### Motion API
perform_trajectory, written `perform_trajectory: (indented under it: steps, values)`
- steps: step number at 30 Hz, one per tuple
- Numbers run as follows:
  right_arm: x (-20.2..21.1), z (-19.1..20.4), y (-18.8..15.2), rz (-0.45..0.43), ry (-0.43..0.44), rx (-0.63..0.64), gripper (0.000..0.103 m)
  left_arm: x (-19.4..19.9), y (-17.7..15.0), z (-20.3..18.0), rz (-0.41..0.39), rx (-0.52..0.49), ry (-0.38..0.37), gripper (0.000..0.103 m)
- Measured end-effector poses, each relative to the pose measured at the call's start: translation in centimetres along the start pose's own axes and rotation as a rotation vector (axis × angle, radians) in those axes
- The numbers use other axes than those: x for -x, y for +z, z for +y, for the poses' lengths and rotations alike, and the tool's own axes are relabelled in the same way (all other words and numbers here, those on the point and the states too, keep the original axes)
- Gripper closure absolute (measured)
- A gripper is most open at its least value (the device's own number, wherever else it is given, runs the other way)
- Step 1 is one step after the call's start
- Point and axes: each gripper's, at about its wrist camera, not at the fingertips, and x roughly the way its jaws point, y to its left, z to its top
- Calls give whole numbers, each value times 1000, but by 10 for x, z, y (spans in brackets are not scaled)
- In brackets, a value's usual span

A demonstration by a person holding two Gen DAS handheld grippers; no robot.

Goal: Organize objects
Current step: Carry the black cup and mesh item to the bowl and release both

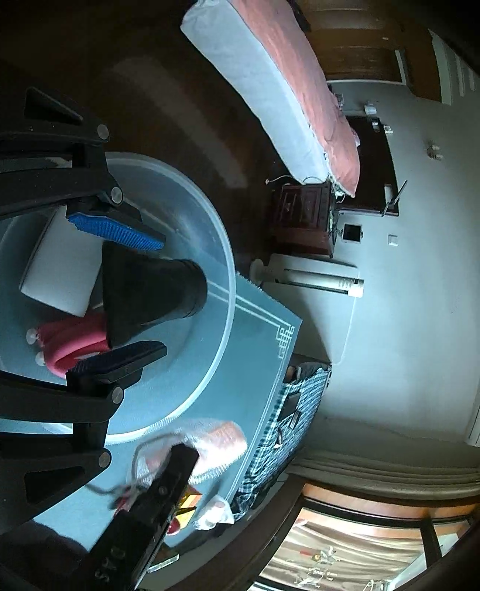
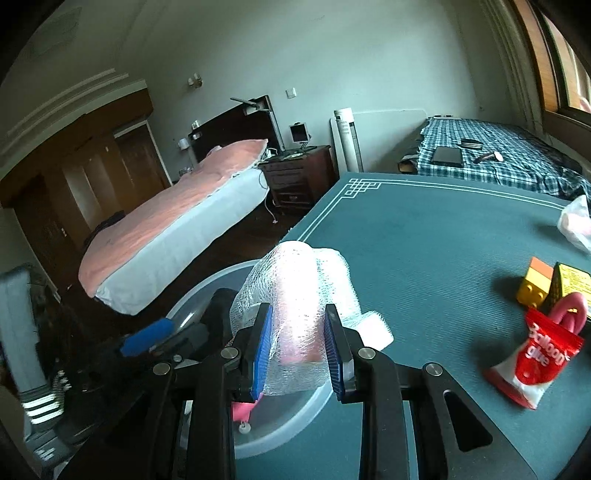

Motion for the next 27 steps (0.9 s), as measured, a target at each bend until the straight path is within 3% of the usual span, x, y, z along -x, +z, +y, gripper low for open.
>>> perform_trajectory:
  steps: [9, 17, 27]
  values:
    - [-21, -2, 6, 3, 6, -2, 73, 11, 3, 11, -72, 51, 58, 42]
    - [-33, -8, 7, 31, 46, -24, 73, 8, 3, 13, -73, 66, 81, 32]
    - [-17, -12, -4, 25, 50, -39, 73, 6, 0, 7, -70, 48, 83, 25]
